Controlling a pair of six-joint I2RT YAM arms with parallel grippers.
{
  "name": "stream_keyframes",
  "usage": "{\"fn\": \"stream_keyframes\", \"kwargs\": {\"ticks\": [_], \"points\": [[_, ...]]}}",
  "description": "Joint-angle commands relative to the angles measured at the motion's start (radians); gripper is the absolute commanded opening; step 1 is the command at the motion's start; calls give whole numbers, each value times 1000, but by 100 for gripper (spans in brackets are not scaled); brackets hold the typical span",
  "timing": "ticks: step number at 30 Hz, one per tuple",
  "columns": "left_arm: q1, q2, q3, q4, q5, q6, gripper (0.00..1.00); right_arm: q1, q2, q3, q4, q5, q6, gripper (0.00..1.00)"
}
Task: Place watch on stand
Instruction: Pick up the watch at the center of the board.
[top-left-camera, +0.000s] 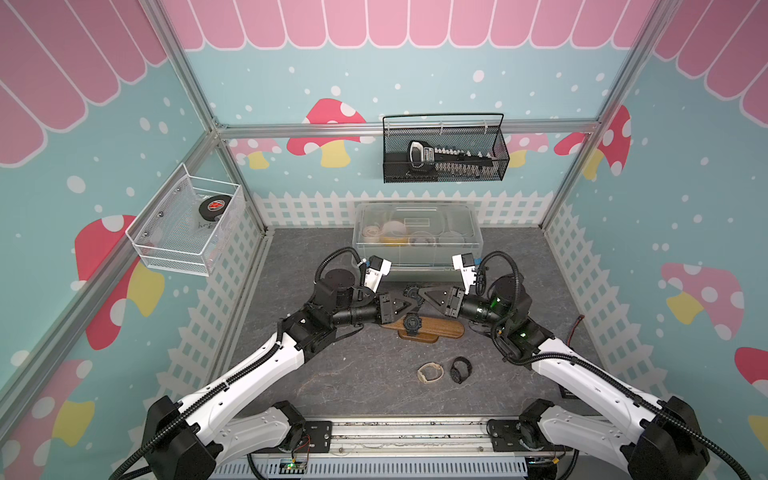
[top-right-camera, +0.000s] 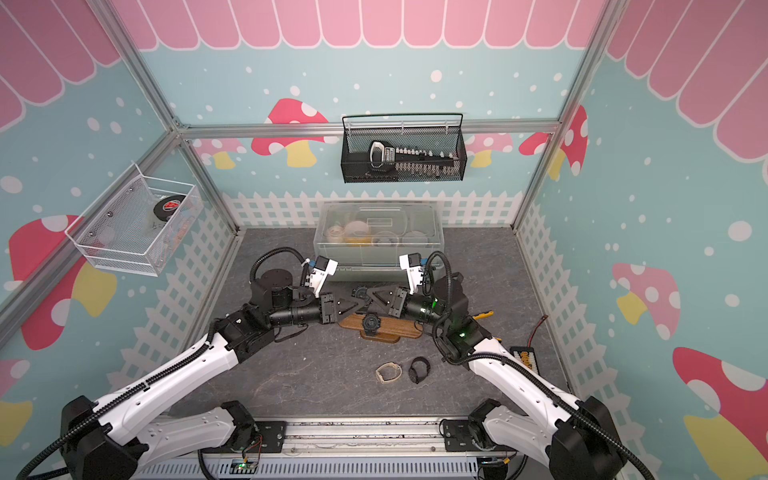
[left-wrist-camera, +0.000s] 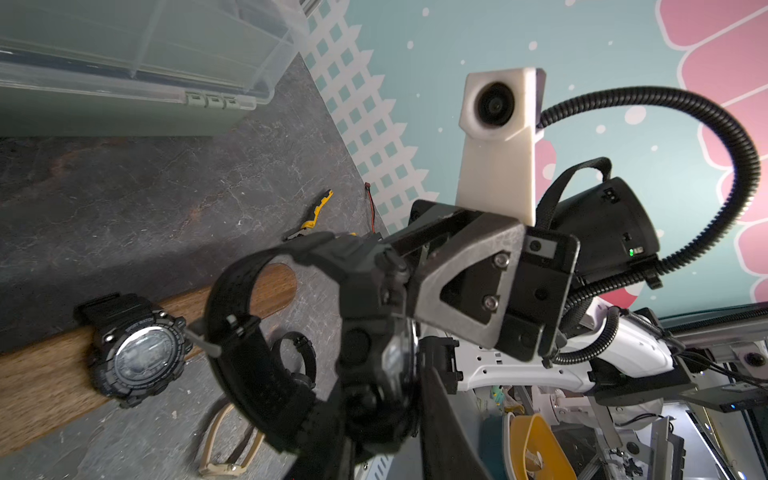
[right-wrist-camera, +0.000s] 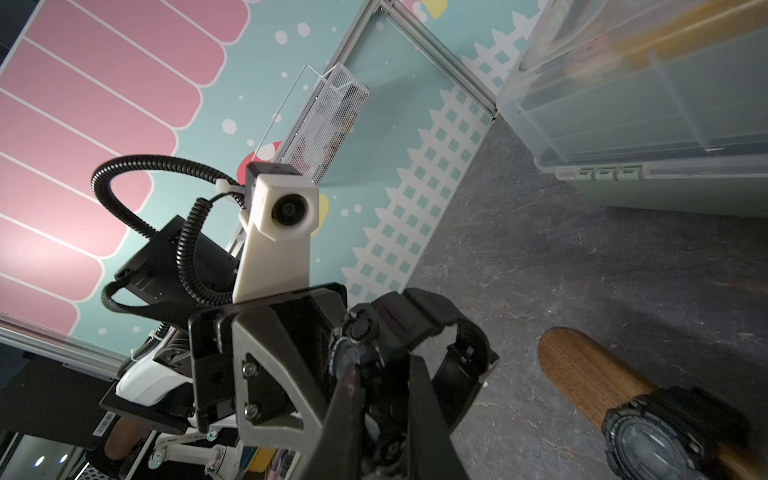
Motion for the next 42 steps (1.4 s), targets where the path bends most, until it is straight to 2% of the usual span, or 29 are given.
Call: {"fn": "stream_keyframes", "kwargs": {"ticks": [1,4,10,12,15,21,27,31,37,42], "points": [[-7,7,39,-18,-3,4,12,6,-13,1,9,-1,-32,0],[5,8,48,-46,-6,8,0,6,-33,1,-40,3,-68,0],[20,7,60,-59,10,18,0,5,-67,-6,-95,5,-107,2],[22,9,67,-60,18,23,0,5,-68,-9,-97,6,-108,6],[26,12,72,-59,30,26,0,6,-64,-7,-105,4,-112,22],[40,26,74,-79,68,37,0,-22,-71,27,-193,-29,-174,39],[52,63,111,-171,126,101,0,-140,-105,115,-365,-145,-305,48],[54,88,143,-243,156,150,0,-230,-103,166,-395,-274,-371,51],[53,123,180,-294,233,200,0,-239,11,311,-558,-490,-547,50],[54,139,208,-334,250,231,0,-239,85,412,-705,-559,-673,49]]}}
